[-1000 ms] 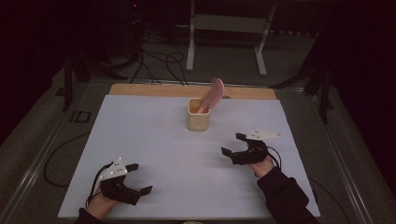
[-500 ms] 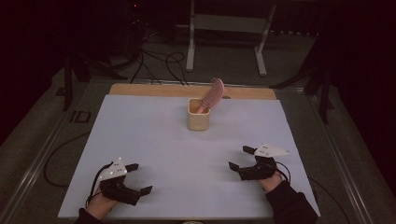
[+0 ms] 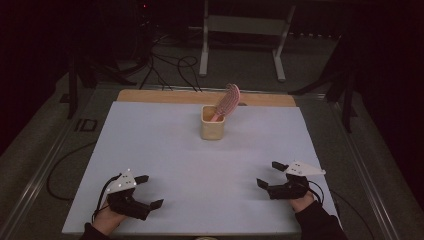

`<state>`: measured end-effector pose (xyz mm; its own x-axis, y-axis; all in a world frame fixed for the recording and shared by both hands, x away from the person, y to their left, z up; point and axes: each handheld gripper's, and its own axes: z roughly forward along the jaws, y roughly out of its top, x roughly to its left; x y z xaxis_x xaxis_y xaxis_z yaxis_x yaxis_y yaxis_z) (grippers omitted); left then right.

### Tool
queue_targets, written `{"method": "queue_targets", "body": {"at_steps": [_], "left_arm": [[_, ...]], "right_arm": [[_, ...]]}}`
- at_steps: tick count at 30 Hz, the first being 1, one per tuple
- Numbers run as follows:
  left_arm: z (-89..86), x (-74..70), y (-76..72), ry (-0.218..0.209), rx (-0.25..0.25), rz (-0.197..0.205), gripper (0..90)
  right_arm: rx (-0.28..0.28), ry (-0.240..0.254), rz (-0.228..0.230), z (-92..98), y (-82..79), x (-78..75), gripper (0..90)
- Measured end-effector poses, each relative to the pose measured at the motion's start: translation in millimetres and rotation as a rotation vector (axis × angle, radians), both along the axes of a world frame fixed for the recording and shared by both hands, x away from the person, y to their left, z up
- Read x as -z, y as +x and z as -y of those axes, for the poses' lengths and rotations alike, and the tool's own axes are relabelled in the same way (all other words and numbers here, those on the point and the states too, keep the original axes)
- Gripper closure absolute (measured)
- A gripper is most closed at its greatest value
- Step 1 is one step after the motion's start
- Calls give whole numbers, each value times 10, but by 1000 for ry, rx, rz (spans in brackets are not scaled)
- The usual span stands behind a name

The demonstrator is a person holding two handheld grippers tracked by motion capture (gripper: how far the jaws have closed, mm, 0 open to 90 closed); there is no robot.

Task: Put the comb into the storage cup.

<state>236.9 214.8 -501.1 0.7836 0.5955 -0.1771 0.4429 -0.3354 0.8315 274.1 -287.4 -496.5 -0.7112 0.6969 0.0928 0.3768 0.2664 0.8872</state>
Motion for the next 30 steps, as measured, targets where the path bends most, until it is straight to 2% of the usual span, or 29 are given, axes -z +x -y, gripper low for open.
{"method": "queue_targets", "body": {"at_steps": [5,10,16,19,22,30], "left_arm": [[-2,0,0,4,1,2,5],[1,0,-3,8,0,3,6],[19,-33,-19,8,2,17,5],[16,-32,-19,10,1,18,5],[17,-31,-16,11,-1,18,5],[13,-16,-15,16,-2,22,5]], "right_arm": [[6,-21,-14,31,-58,39,92],[8,-27,-9,60,-111,46,92],[10,-13,18,80,-81,74,92],[9,-4,6,51,-56,99,92],[0,-16,16,18,-55,106,92],[1,-10,22,10,-52,99,92]]}}
